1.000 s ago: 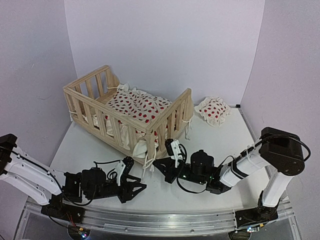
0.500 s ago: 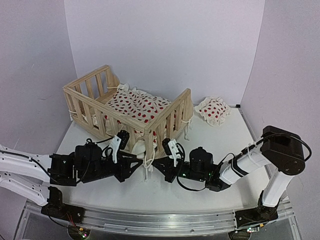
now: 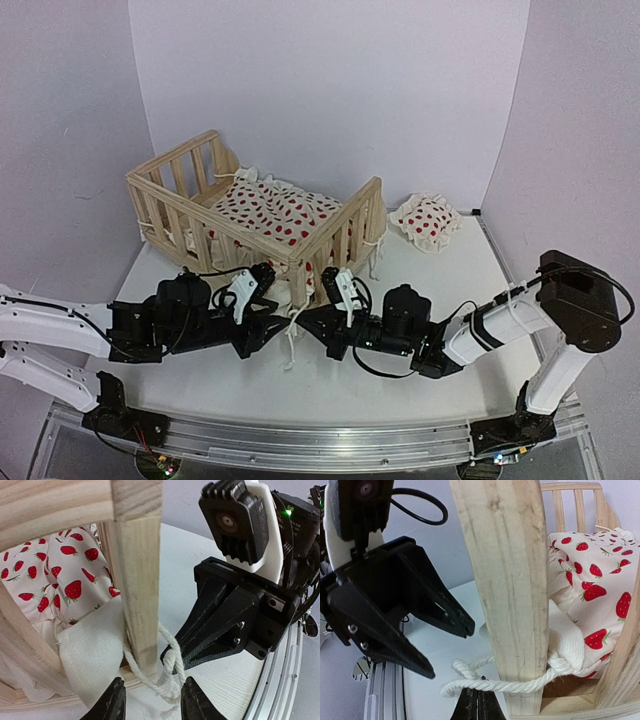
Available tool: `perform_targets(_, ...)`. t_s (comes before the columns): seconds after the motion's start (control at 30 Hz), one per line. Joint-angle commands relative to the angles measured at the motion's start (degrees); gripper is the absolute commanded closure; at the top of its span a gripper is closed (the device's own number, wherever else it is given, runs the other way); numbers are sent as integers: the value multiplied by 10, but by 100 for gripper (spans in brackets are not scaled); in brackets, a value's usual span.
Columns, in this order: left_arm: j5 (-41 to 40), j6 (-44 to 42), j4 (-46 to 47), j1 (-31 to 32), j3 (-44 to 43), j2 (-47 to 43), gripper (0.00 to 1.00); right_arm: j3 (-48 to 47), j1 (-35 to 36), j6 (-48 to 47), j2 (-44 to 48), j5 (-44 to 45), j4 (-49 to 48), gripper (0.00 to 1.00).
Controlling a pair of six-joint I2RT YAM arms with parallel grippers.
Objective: Set up the pet bed
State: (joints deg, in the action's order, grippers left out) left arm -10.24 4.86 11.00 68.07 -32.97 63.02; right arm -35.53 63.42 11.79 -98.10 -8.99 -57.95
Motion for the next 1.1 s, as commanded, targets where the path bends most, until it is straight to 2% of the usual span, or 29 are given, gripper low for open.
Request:
perform_targets(0.0, 27, -80, 38, -3, -14, 27, 60, -20, 3, -9, 15, -2, -23, 100)
perform_targets(0.23, 50, -120, 50, -30, -24, 41, 66, -16, 2, -11, 19, 0, -21, 100)
perform_targets(0.33, 54, -123, 56, -33, -26, 43, 75, -18, 2, -12, 20, -4, -16, 100)
perform_targets(0.4, 62, -121, 63, -33, -25, 36, 76, -19, 2, -12, 19, -4, -15, 100)
perform_targets(0.47, 78, -120, 64, -35, -23, 26, 74, -20, 3, -12, 17, -6, -14, 100)
perform_targets(0.57, 92, -116, 65, -36, -18, 11, 62, -23, 3, -13, 15, -8, -10, 100)
perform_targets(0.63, 96, -112, 66, -37, -15, 7, 59, -25, 2, -13, 15, -10, -9, 100)
perform_targets(0.8, 98, -94, 68, -46, -22, 13, 74, -27, 2, -15, 14, -12, -4, 100)
perform_targets(1.07, 124, -92, 71, -51, -50, 59, 80, -31, 2, -18, 16, -14, 1, 100)
